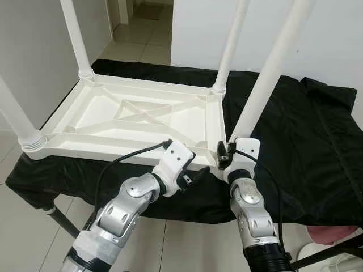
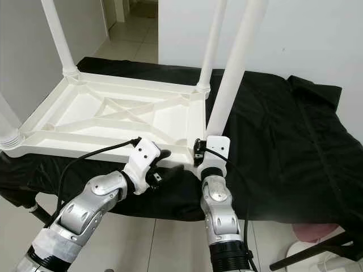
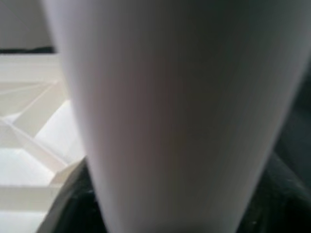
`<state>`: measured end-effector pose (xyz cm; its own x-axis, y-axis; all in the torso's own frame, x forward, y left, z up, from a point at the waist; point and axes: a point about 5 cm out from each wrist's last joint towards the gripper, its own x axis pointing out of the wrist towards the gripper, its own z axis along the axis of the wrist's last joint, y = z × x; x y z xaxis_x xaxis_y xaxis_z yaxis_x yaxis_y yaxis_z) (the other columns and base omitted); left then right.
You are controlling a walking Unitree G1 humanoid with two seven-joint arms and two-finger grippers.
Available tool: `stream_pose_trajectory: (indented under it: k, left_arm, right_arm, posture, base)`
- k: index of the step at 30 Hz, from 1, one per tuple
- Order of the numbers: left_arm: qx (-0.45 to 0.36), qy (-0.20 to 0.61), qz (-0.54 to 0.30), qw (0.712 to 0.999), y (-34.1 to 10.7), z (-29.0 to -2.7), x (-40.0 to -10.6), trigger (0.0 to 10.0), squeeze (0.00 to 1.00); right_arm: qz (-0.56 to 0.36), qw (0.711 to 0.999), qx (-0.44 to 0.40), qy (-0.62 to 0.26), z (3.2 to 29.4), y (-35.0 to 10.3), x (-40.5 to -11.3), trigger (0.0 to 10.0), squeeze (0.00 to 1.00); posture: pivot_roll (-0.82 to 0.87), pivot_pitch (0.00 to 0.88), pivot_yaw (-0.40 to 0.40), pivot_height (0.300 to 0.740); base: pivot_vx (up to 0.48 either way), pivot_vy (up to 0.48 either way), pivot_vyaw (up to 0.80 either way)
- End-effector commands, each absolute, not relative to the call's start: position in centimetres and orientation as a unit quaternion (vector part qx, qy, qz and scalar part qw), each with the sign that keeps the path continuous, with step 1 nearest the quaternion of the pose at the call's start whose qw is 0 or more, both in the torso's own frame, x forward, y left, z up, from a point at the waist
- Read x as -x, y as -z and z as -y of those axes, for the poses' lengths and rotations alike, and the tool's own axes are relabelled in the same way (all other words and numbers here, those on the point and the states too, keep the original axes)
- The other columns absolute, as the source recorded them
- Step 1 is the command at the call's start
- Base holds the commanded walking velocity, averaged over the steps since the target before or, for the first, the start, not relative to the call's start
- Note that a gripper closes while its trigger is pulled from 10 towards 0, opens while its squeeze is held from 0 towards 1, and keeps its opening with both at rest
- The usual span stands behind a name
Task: Building children table
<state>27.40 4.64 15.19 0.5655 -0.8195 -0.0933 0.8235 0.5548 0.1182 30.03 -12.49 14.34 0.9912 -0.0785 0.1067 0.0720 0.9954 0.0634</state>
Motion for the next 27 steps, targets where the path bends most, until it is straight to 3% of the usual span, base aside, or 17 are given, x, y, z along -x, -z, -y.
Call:
stream_pose_trajectory:
  k: [1, 5, 6, 15, 27]
  left_arm:
    - [-0.073, 0.481, -0.015, 0.874, -15.2, -4.4, -27.1, 10.0, 0.00]
    - [-0.072, 0.483, -0.015, 0.872, -15.1, -4.2, -27.0, 10.0, 0.00]
    - [-0.072, 0.483, -0.016, 0.872, -15.1, -4.2, -26.9, 10.0, 0.00]
    - [-0.072, 0.483, -0.015, 0.872, -15.2, -4.4, -27.0, 10.0, 0.00]
    - [-0.068, 0.505, -0.005, 0.860, -15.6, -3.9, -26.9, 10.0, 0.00]
  right_arm:
    - [0.047, 0.997, -0.048, 0.034, 12.1, -13.8, -29.5, 10.0, 1.00]
    - [0.060, 0.997, -0.049, 0.007, 13.0, -14.2, -29.3, 10.0, 1.00]
    - [0.061, 0.997, -0.053, -0.008, 13.3, -14.2, -29.3, 10.0, 0.00]
    - [0.069, 0.987, -0.006, -0.147, 16.0, -14.3, -28.7, 10.0, 0.00]
    - [0.042, 0.971, 0.031, -0.235, 16.8, -13.3, -29.5, 10.0, 0.00]
  posture:
    - [0.03, 0.035, -0.039, 0.740]
    - [0.02, 0.036, -0.044, 0.740]
    - [0.02, 0.035, -0.046, 0.740]
    - [0.02, 0.024, -0.045, 0.740]
    - [0.01, 0.003, -0.028, 0.740]
  base:
    - [0.000, 0.000, 0.00]
    - [0.000, 0.000, 0.00]
    - [0.000, 0.000, 0.00]
    - [0.000, 0.000, 0.00]
    - [0.000, 0.000, 0.00]
